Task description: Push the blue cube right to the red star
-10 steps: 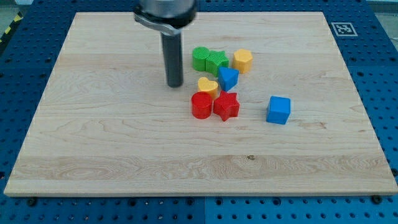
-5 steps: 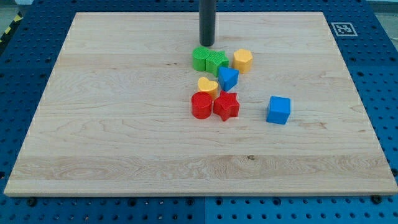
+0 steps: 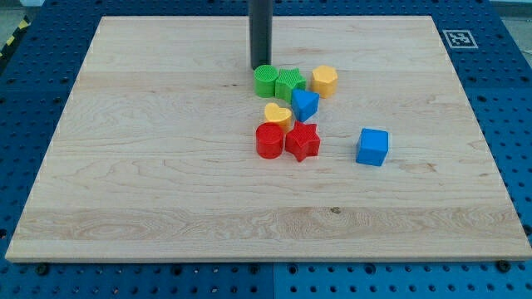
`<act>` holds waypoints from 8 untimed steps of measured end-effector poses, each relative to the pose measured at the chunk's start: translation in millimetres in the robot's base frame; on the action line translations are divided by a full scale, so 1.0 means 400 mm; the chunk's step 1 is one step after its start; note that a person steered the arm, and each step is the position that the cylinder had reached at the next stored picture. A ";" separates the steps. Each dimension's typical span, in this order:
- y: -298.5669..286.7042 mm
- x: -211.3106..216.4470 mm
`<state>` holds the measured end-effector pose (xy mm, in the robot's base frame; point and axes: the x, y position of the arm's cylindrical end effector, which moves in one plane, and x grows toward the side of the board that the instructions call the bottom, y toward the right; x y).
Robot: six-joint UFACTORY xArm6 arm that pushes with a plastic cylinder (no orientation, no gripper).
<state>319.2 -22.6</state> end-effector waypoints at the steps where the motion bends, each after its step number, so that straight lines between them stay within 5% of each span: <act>1: -0.020 0.000; 4: 0.114 -0.025; 8: 0.036 0.025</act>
<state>329.1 -8.2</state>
